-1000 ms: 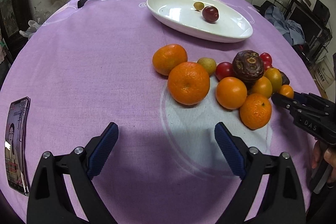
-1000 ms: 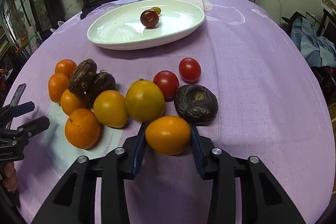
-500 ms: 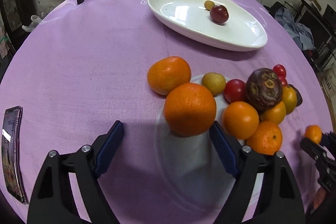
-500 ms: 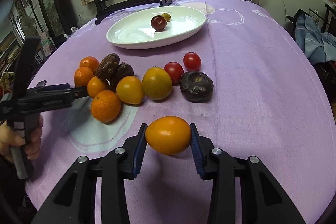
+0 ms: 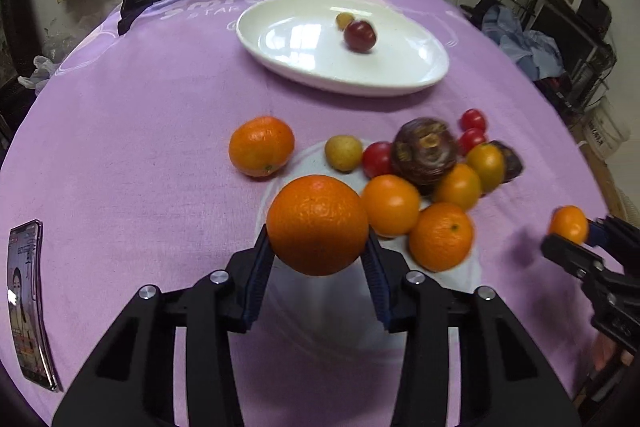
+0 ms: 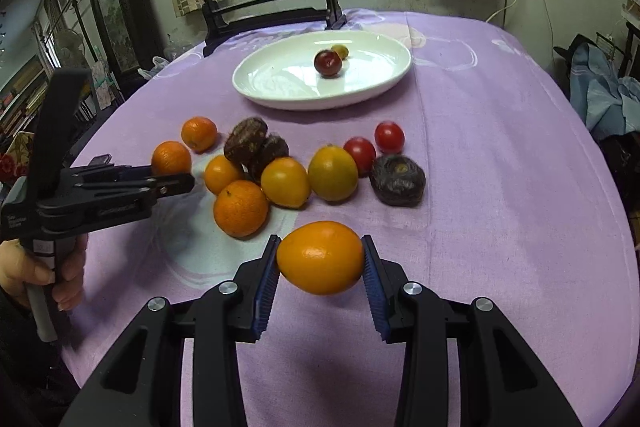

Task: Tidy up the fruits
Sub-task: 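Move both held fruits over the white plate and release them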

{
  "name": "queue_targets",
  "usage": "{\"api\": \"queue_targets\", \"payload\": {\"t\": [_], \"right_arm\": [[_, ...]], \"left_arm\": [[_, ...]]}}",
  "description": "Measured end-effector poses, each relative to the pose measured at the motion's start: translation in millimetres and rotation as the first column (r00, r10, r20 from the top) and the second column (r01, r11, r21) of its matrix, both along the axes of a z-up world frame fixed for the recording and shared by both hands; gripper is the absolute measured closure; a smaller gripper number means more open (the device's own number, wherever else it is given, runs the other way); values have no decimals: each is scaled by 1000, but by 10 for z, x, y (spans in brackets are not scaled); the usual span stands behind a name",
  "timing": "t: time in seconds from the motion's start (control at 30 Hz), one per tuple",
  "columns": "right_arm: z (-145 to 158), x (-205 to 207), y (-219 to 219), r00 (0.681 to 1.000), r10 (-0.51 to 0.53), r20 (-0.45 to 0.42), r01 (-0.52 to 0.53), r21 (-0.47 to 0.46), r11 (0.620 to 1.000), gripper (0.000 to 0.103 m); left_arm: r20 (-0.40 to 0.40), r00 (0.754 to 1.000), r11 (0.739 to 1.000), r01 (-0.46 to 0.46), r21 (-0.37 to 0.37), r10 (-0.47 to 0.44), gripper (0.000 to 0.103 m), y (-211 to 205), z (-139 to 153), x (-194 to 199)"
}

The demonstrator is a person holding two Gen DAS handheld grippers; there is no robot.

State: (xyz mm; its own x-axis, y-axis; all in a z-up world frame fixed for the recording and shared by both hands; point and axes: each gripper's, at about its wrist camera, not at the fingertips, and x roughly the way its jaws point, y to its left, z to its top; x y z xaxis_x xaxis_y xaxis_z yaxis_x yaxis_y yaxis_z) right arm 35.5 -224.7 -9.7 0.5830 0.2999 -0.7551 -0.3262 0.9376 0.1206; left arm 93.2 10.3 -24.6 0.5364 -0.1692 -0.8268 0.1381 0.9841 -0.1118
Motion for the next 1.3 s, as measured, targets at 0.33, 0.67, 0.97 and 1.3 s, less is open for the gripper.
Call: {"api": "queue_targets", "payload": {"t": [0.33,0.67,0.97,1.3], "right_arm": [[600,470,160,986,59,153,-59,-3,998,63],[252,1636,514,997,66,43,-61,-98,993,63],[-61,2019,597,999,43,-26,-46,-107,993,53],[175,1554,339,1000,19,16,-19,-32,999,32]], "left_arm": [[128,992,1000,1,-12,0,60,-86,682,356],[-15,996,996,-88,35,88,60,-190,179,1552],[44,988,988,-148,52,146,23,-196,129,1811],[115,981,987,-158,-12,159,14,-99,486,1227]]}}
